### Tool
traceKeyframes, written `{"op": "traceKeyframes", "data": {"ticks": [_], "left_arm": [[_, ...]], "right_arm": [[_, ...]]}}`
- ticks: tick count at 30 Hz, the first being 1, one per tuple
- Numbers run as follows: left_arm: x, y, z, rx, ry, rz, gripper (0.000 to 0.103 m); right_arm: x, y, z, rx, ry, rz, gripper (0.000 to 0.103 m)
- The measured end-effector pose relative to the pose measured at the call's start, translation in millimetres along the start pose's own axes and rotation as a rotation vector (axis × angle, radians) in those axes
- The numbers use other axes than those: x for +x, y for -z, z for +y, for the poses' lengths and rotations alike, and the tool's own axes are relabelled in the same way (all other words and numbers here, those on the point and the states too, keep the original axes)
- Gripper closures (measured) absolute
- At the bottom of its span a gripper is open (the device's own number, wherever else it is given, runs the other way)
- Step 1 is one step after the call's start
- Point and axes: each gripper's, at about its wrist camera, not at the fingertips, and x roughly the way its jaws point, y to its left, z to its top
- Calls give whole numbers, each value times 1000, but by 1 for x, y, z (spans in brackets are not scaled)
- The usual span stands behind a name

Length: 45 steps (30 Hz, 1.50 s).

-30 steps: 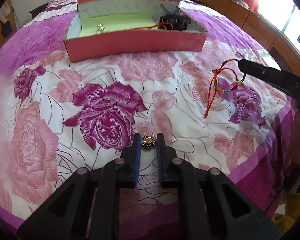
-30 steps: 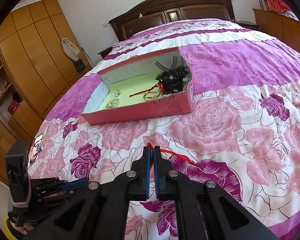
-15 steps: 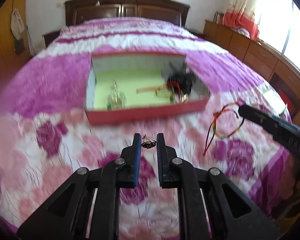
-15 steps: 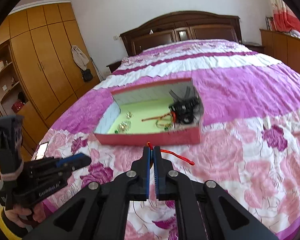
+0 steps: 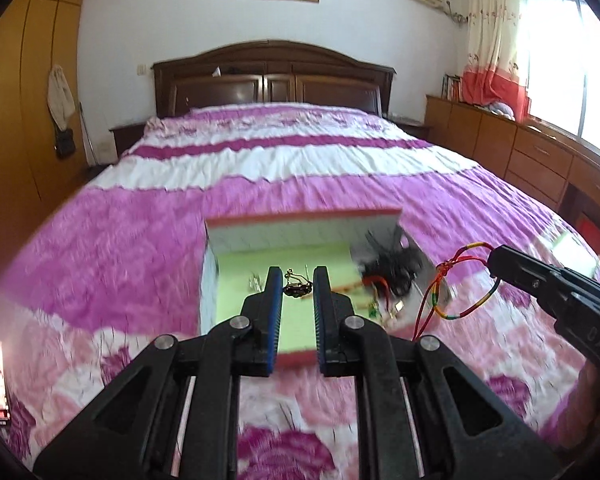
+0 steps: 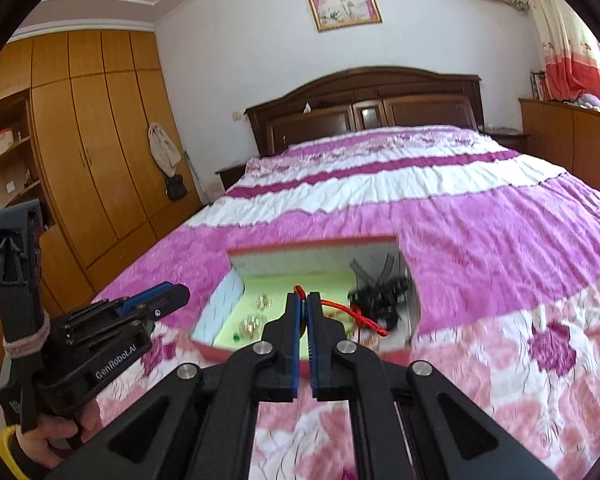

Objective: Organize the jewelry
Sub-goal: 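Carry the bracelet and earring in both grippers into the box, then open both grippers inside the box, releasing the bracelet and earring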

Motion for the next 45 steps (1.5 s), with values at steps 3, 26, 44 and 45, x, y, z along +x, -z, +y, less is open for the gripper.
{"op": "traceKeyframes", "data": {"ticks": [3,26,44,45], "left_arm": [[10,-7,1,1,-6,-26,96],[123,28,26,-91,-63,161,96],[116,30,22,-93,-68,214,76],[113,28,22,-90,-66,207,73]], "right_arm": [[9,-9,-1,6,11,-45,98],[121,16,-44,44,121,70,98],[127,21,-58,135,96,163,73],[123,19,-56,134,94,157,69]]}}
